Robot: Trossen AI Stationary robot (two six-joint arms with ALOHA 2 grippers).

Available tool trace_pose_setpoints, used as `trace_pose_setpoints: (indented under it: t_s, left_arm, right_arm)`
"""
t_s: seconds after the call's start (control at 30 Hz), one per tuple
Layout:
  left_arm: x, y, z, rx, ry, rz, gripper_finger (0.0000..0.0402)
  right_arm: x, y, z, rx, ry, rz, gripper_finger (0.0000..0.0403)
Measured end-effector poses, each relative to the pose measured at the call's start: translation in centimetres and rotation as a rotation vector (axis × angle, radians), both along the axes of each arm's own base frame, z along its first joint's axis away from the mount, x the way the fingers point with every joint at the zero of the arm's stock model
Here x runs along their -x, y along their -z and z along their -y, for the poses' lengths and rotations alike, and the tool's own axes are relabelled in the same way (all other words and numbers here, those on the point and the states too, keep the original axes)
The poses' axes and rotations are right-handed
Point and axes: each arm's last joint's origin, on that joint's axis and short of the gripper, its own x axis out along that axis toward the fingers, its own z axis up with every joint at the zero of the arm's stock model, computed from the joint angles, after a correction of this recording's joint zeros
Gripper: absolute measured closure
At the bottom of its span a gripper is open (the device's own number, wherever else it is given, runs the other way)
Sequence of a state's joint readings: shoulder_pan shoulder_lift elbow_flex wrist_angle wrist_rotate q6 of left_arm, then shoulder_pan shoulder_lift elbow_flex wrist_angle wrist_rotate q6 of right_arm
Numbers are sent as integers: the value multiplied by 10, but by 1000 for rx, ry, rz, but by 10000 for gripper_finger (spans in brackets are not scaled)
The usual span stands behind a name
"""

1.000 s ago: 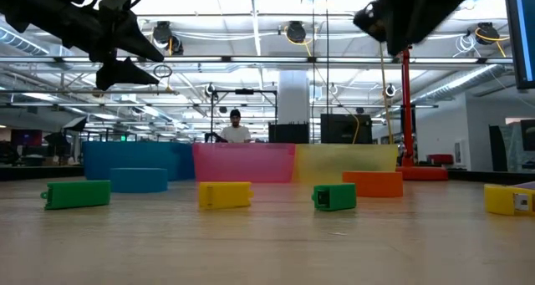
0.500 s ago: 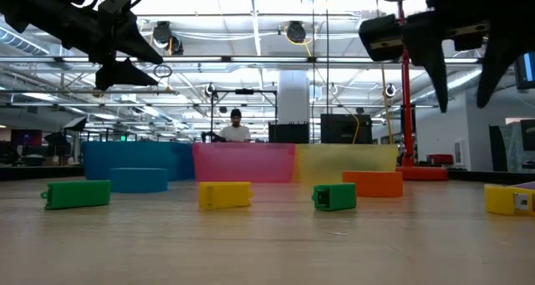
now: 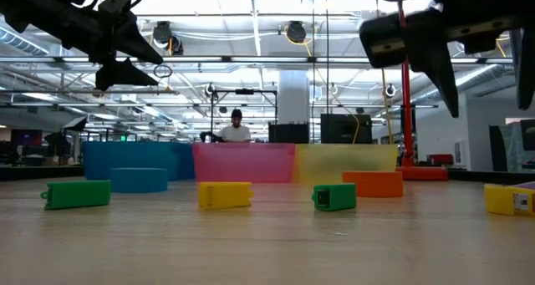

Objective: Pick and place Stapler, Stapler remover, tape
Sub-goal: Put the yellow stapler into the yellow bin

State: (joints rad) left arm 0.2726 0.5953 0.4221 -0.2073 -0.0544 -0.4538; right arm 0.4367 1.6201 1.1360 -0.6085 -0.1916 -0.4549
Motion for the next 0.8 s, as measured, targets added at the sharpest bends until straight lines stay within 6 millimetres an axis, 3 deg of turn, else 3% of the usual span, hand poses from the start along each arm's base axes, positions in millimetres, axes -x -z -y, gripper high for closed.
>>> trace_pose_setpoints:
  t_s: [0.27,0.8]
  left_arm:
    - [0,0,0,0,1,0,128]
    - [0,0,0,-1,1,0,128]
  right_arm:
    - [-6,17,-9,-8,-27,-25,214]
    - [-14,52,-12,61,-16,-109,214]
